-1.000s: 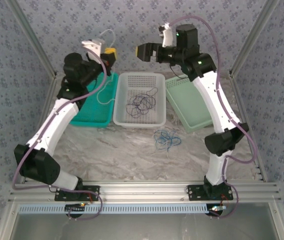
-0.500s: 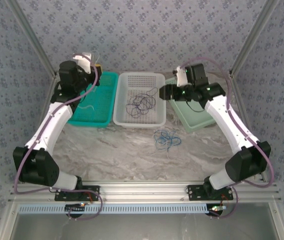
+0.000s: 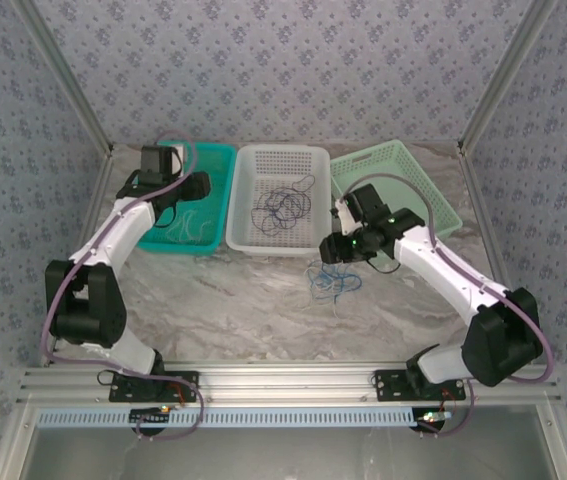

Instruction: Untangle the cables

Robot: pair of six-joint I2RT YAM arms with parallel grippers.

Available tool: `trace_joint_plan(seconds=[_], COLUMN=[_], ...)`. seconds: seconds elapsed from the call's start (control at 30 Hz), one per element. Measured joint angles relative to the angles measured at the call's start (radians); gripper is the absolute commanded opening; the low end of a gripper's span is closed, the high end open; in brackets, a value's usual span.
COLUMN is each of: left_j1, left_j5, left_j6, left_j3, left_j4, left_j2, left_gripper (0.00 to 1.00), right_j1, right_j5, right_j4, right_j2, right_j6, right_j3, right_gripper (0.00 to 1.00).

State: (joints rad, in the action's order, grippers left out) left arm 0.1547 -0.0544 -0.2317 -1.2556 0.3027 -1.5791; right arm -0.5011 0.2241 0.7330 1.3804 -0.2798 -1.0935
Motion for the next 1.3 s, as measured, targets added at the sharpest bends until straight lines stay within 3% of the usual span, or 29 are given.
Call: trace_joint_plan(seconds=[0.07,0.2,0.4,0.67,1.07,1.3], left_j1=[0.011,0.082,0.171,0.186,0.195,0.195], left_j5=[0.005,0.021,0.019,0.022,0.024,0.026], left_j6=[-0.008,-0.013,-0.014,-0.026,-0.048,-0.066], left_j3=[0.003,0.029,0.083,0.193,0.206,0.228], left_j4=[-0.001,-0.026,-0.083,-0.104,-0.120,-0.126], left_j2=[0.020,0.114,0.243,0.317,0.336,0.336], left_gripper=[0.99,0.99,0.99,0.99,0.99,0.99], right_j1=[-0.014,-0.109,-0.172,-0.182,-0.202,-0.202], right_j5=[-0.008,-0.048,-0.149,-0.263,-0.301,-0.307], right_j4=[-0.006,-0.035,-0.155,-0.344,-0.501,-0.543], right_j2=[-0.015,-0.035,-0.045,-0.059,-0.048,0.047], right_j6=[0.000,0.012,0.003,-0.051,-0.091,-0.093], right_j3=[0.045,0.093,0.204,0.344,0.357,0.356], right_gripper=[0.54,0.57,0.47,0.47,0.47,0.37])
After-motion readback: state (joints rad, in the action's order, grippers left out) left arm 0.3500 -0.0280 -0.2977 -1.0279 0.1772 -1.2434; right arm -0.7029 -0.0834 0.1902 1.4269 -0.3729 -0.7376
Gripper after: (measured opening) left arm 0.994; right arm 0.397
